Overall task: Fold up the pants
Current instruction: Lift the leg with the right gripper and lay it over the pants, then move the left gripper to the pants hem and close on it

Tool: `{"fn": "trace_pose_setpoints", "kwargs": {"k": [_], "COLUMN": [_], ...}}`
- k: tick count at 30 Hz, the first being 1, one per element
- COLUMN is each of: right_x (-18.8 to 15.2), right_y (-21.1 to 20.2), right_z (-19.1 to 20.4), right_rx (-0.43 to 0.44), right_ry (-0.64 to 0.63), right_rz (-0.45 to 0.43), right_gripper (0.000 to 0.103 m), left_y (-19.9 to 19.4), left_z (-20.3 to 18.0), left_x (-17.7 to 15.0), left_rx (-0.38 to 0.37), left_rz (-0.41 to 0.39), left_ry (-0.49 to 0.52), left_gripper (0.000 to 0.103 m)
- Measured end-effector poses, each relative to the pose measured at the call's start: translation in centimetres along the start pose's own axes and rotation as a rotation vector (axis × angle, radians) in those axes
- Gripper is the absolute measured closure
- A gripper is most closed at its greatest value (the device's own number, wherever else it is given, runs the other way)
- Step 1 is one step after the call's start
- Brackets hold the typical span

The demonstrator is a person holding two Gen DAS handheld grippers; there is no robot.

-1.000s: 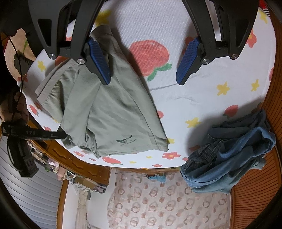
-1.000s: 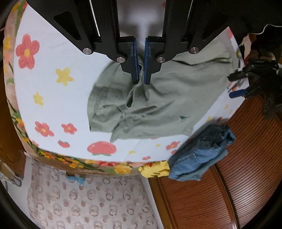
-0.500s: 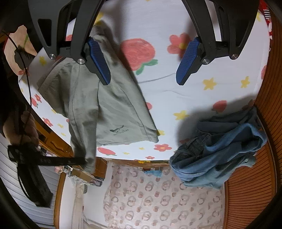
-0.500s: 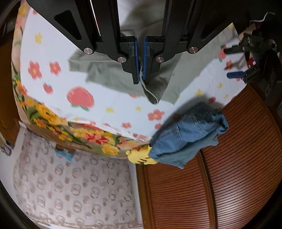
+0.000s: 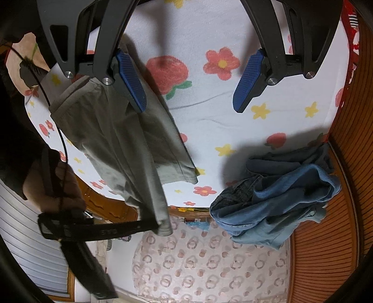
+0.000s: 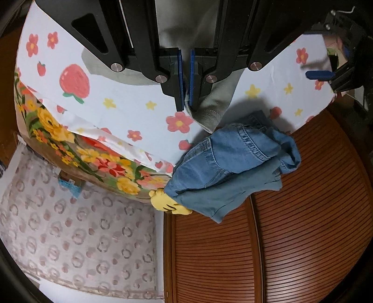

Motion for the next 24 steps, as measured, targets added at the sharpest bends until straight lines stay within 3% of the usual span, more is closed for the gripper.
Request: {"fn": "trace_pose_setpoints", "kwargs": {"k": [8,11,18,24], "right_x": [0.3,0.3,0.0,-2.6], "right_y": [3.9,4.4,1.9,-1.3], "right_z": [-0.2,-0.8,-1.1,-1.5], "right_rx": [-0.041,-0.066,-0.081,-0.089], "right_ry": [0.022,0.042,0.065,0.097], "right_rz": [0.055,0.065,0.041,0.019], "right_gripper": [0.098,0.089,0.084,0.084], "left_y": [0.3,0.4,0.5,0.5], "left_z": [0.2,0.1,-0.8,-1.5], "left_x": [-0.3,-0.3,-0.1,0.1], "left_rx": [-0.002,-0.006,-0.019,-0.030], "left_rz": [0.010,0.010,0.009,0.008], "left_ry": [-0.003,-0.003,0.010,0.022], "left_gripper": [0.026,0.026,0.026,0.026]}}
Point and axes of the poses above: each gripper's, at about its wrist camera, not at the fingertips, and y roughly the way its jaws point, z to its left, x to its top, the point moved 6 cm from there along y, roughly the way its jaws point, and after that the axes turned 8 degrees about y, right-handed, at the moved point
